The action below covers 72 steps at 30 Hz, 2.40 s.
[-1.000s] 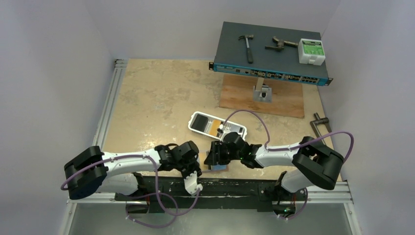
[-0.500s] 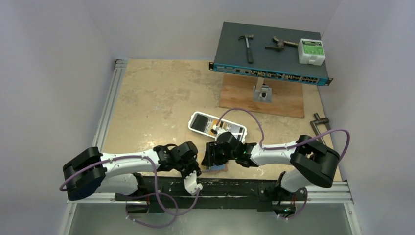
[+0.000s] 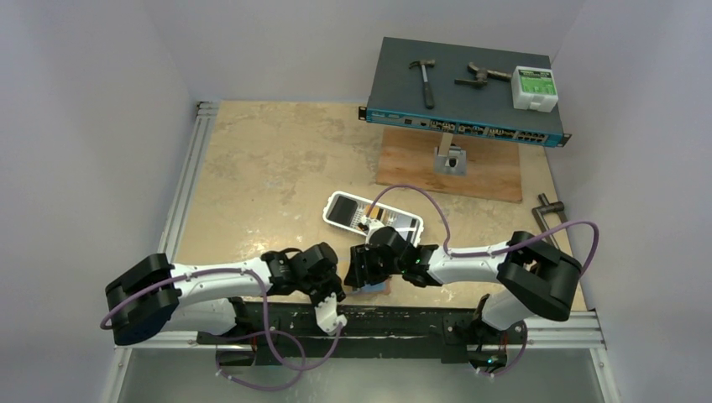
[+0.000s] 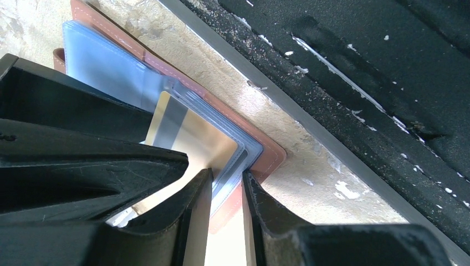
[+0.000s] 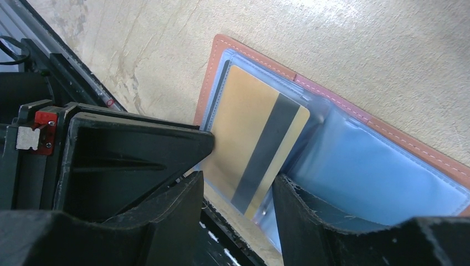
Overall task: Put the credit cards into the card holder
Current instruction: Insert the credit card into the card holder.
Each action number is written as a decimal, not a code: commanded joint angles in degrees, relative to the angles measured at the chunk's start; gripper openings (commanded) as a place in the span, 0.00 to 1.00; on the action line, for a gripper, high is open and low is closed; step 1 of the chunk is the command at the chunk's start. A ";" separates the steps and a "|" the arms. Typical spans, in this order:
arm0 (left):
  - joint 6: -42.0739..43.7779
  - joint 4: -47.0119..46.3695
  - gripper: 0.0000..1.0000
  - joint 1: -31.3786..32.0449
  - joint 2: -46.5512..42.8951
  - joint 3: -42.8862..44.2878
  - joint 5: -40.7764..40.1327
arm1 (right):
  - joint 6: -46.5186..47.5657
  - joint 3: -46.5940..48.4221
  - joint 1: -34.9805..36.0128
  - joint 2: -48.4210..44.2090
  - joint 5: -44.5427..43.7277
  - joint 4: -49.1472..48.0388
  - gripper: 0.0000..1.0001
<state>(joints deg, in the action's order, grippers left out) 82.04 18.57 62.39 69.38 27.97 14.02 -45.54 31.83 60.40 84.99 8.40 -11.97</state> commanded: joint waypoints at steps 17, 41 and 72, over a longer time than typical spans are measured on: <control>4.27 -16.94 0.21 0.28 -2.97 -7.17 -0.73 | -0.23 -0.92 2.88 -2.63 9.49 -6.61 0.56; 6.35 -24.49 0.21 0.36 -8.48 -12.32 2.95 | 1.86 4.00 1.70 -1.85 6.13 -1.19 0.63; -30.77 39.98 0.30 -12.36 -6.03 25.35 -6.13 | 1.74 -4.63 -11.44 -23.60 -5.77 17.81 0.76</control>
<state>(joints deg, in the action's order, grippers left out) 62.00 44.73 51.88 60.73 47.22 6.31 -46.15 24.34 50.00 60.55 5.19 5.17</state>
